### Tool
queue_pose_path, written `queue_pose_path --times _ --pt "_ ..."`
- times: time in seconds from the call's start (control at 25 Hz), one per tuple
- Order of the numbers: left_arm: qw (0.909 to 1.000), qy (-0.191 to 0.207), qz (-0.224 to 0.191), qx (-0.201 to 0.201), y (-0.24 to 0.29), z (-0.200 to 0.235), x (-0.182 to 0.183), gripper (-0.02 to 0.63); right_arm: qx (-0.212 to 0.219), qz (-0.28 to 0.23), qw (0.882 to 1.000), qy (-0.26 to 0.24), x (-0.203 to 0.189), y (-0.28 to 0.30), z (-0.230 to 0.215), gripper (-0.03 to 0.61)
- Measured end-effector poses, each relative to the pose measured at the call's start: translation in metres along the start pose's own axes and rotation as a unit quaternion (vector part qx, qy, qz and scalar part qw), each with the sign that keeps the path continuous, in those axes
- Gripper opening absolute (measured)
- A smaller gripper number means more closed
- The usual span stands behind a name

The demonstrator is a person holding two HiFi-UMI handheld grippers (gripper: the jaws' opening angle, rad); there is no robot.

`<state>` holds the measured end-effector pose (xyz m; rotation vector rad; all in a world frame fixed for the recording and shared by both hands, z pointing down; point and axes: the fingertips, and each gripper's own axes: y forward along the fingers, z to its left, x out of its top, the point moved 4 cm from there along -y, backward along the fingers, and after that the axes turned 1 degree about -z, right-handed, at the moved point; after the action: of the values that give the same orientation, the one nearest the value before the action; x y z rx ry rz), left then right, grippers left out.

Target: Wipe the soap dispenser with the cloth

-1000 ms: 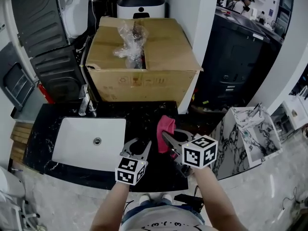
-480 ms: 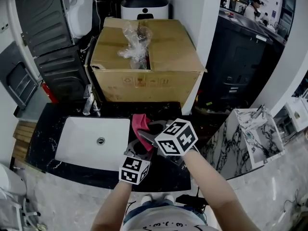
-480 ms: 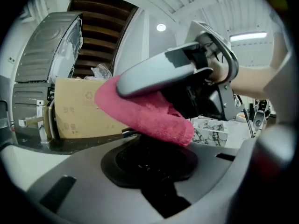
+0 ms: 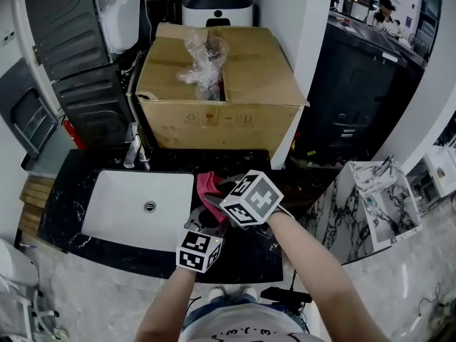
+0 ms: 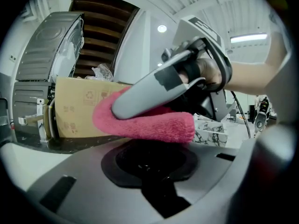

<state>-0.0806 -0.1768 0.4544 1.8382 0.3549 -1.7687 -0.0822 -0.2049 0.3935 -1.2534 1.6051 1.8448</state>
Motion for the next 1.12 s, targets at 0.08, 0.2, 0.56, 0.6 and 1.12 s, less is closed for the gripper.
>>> queue_pose_path --times 0.08,0.2,0.56,0.6,1.12 --pt "1.0000 -0.001 -0.001 -0.001 0.000 0.001 0.000 0.104 -0.005 -0.010 1.000 0.006 -0.003 -0.005 -0.002 0.049" --pt "1.0000 0.000 -0.002 0.000 0.000 0.001 0.000 0.104 -0.010 -0.023 1.000 0.015 -0.010 -0.017 -0.004 0.049" --pt "0.9999 0.009 -0.007 0.000 0.001 0.002 0.000 0.104 -0.054 -0.012 0.997 0.053 -0.054 -0.049 -0.021 0.050" --pt "0.9999 0.012 -0.006 0.000 0.001 0.002 0.000 0.104 -0.066 0.007 0.996 0.052 -0.064 -0.048 -0.023 0.051" --pt "0.9995 -0.025 0.017 -0.010 0.003 0.007 0.001 0.104 -0.141 -0.145 0.950 0.237 -0.097 -0.102 -0.029 0.051"
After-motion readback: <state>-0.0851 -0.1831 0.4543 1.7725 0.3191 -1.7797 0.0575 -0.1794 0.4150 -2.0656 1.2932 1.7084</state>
